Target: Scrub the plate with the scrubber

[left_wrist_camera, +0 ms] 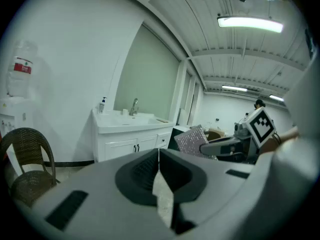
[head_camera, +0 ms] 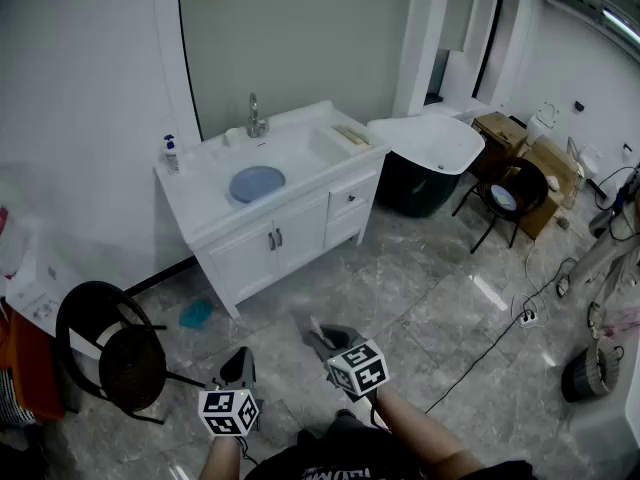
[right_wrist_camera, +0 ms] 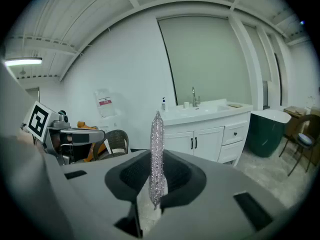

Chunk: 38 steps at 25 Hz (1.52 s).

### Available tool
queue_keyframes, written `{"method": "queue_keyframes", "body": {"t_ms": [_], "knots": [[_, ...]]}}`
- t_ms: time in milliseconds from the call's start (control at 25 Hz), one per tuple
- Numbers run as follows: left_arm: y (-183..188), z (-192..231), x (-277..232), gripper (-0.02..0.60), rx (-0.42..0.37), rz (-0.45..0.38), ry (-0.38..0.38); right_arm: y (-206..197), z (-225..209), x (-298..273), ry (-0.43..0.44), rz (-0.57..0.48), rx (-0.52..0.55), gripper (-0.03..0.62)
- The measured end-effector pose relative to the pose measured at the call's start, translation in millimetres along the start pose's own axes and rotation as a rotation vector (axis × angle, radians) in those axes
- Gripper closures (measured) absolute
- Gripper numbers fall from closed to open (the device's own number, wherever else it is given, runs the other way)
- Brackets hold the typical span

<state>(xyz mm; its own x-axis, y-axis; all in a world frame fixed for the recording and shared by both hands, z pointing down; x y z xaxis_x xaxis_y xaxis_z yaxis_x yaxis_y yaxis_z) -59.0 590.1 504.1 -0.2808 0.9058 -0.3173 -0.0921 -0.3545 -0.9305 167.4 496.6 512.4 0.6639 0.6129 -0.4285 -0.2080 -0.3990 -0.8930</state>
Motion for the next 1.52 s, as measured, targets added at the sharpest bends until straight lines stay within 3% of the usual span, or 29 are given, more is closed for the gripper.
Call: {"method": "queue_keyframes", "body": {"t_ms": [680,1080,1320,1520], "knots": [[-9.7,12.2,10.0,0.560,0.002,0.025,0.002,-4.4,16.3,1.0,-0.037,0.041,0.065,0.517],[-17.2,13.6,12.3,0.560,0.027,0.037,-0.006,-22.4,9.7,0.3,-0.048,0.061,-0.020,0.517],[-23.4,29.0,-9.9,0.560,0.037,0.084,0.029,-24.9,-8.1,-33.1,-0.015,0.097,-0.033,0.517],[-8.4,50.7,-53.2,0.560,0.064,0.088,0.060,-3.2,-46.0,-77.2,-0.005,0.093,-0.049,0.517]]}}
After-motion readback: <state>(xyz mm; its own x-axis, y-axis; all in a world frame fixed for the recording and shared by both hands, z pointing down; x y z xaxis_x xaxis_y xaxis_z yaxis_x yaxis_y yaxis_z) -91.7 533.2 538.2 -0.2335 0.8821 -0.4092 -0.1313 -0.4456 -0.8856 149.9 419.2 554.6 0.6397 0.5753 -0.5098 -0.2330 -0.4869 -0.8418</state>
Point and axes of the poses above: the fingertips, and each gripper's own axes: x backward along the fingers, z to its left, y out of its top, the point moved 9 cm from there along x, backward along the fingers, and after that the axes turned 4 degrees about -y, right-handed, at the moved point
